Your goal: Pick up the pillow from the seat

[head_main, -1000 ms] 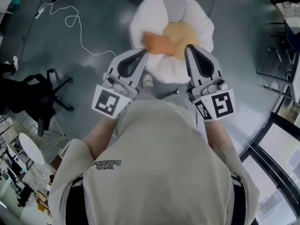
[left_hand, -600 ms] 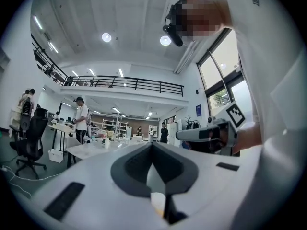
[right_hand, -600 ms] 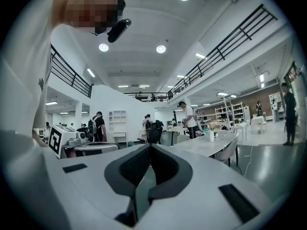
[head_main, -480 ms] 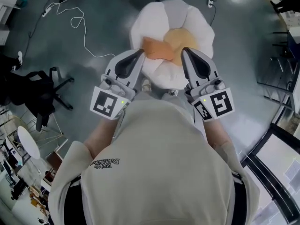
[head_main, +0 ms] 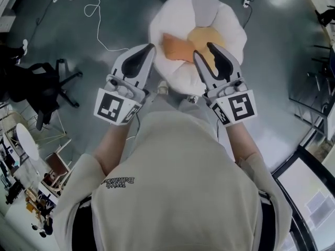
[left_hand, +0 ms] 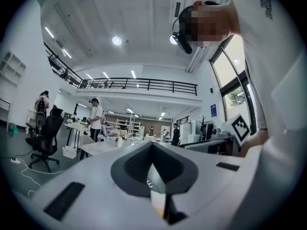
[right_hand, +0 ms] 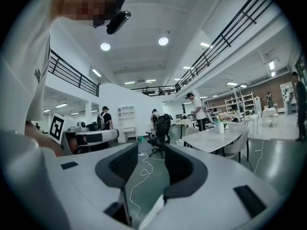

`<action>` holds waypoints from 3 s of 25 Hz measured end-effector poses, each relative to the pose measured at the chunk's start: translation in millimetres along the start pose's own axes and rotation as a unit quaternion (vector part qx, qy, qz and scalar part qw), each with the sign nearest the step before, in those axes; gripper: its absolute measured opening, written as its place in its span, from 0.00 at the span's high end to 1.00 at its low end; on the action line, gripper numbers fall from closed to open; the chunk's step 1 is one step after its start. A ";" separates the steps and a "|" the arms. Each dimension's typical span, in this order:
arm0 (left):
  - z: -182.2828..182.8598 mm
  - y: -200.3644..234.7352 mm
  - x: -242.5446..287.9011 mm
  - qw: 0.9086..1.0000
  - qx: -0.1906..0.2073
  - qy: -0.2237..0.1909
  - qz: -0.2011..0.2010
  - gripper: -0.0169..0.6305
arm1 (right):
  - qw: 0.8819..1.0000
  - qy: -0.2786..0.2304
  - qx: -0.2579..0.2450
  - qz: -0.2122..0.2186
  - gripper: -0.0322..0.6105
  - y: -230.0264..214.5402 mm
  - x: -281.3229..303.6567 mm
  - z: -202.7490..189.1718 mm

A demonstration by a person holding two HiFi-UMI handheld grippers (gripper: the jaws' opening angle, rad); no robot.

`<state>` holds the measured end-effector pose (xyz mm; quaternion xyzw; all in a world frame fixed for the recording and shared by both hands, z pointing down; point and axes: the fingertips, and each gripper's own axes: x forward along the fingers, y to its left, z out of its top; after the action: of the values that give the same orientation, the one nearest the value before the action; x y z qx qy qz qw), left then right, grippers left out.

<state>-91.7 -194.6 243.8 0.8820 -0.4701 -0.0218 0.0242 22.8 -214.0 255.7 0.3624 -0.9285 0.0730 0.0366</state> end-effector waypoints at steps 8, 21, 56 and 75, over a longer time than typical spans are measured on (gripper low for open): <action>-50.6 40.5 20.1 0.999 0.013 0.016 0.029 0.96 | 0.995 0.090 -0.020 0.043 0.46 -12.2 67.6 -87.4; -223.6 104.1 45.4 0.998 -0.004 0.052 0.047 0.96 | 0.979 0.189 -0.004 0.079 0.35 -34.3 166.9 -286.5; -542.2 128.2 47.2 0.976 -0.055 0.209 0.012 0.96 | 0.900 0.423 0.098 -0.046 0.56 -85.8 209.2 -622.4; -379.4 101.8 67.1 0.988 -0.052 0.143 0.030 0.96 | 0.956 0.287 0.065 -0.010 0.63 -100.8 162.6 -384.6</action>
<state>-115.3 -298.6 627.8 0.8593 -0.4861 0.0809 0.1372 -22.6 -333.4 665.9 0.3373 -0.8681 0.2342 0.2790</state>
